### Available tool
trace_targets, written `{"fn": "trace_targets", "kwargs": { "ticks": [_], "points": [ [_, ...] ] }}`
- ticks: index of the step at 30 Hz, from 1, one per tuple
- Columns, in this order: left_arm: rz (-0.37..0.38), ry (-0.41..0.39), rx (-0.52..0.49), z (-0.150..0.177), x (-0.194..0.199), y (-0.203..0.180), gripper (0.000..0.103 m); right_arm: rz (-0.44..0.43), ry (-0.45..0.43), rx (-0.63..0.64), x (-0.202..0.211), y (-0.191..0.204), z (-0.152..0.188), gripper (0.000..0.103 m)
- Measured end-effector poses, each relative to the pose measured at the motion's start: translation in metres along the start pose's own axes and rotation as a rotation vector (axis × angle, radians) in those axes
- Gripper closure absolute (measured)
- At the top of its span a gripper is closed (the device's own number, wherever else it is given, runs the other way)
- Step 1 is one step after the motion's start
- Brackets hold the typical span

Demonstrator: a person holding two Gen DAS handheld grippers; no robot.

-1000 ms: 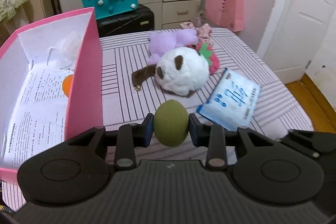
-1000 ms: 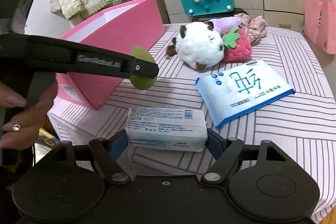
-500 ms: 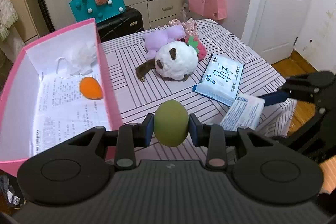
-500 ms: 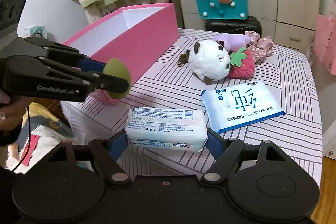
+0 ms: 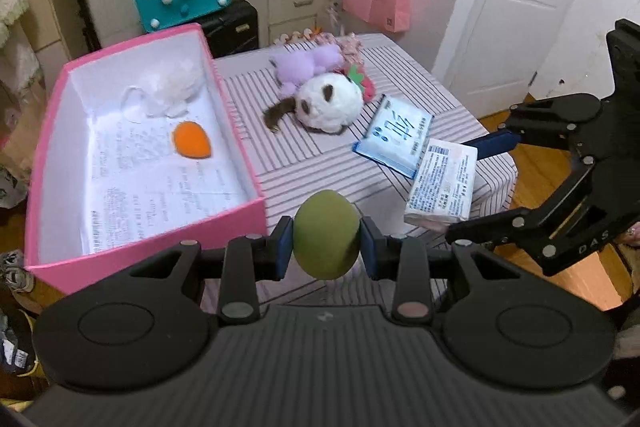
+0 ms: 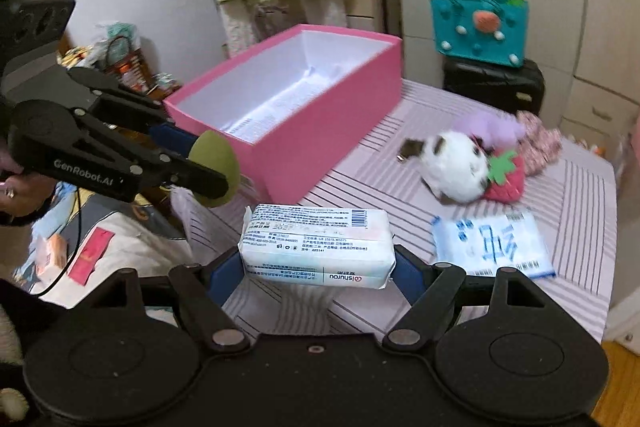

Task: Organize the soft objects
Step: 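Grasp the white soap bar with the right gripper while the left gripper holds the green sponge, then carry the soap bar and green sponge over the pink box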

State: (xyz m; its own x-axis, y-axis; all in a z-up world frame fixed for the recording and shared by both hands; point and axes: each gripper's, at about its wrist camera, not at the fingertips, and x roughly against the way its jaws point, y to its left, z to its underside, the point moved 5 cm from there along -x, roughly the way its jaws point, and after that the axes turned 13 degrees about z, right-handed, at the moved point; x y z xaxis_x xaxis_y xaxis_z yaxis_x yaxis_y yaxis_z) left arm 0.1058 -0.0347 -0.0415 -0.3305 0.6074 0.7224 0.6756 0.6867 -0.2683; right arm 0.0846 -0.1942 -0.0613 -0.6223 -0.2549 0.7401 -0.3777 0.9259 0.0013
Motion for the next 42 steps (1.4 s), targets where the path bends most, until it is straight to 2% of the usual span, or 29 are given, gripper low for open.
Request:
{"fn": "trace_targets", "kwargs": {
  "ticks": [5,12,19,25,30,34,37,40,42],
  "points": [
    [-0.018,-0.049,-0.005,-0.002,0.029,0.008,0.069,-0.033,-0.025,0.054,0.007,0.017,-0.02,0.021],
    [-0.062,-0.138,0.052,-0.01,0.053,0.041,0.069,-0.059,-0.1,0.106,-0.004,0.029,-0.05,0.021],
    [-0.1,-0.158,0.113,-0.025,0.05,0.083,0.069,-0.071,-0.15,0.191,-0.03,0.045,-0.088,0.021],
    [-0.129,-0.158,0.18,-0.052,0.03,0.126,0.069,-0.06,-0.192,0.351,-0.067,0.064,-0.126,0.021],
    [-0.173,-0.121,0.187,-0.08,0.002,0.161,0.068,-0.048,-0.139,0.492,-0.116,0.073,-0.151,0.021],
    [-0.209,-0.07,0.2,-0.095,-0.025,0.189,0.068,-0.053,-0.064,0.553,-0.156,0.074,-0.166,0.021],
    [-0.199,-0.035,0.249,-0.102,-0.046,0.21,0.068,-0.06,-0.001,0.589,-0.182,0.076,-0.172,0.021],
    [-0.223,-0.045,0.282,-0.106,-0.059,0.227,0.068,-0.083,0.061,0.59,-0.203,0.075,-0.179,0.021],
    [-0.205,-0.055,0.334,-0.106,-0.065,0.236,0.068,-0.107,0.104,0.583,-0.216,0.075,-0.183,0.021]
  ]
}}
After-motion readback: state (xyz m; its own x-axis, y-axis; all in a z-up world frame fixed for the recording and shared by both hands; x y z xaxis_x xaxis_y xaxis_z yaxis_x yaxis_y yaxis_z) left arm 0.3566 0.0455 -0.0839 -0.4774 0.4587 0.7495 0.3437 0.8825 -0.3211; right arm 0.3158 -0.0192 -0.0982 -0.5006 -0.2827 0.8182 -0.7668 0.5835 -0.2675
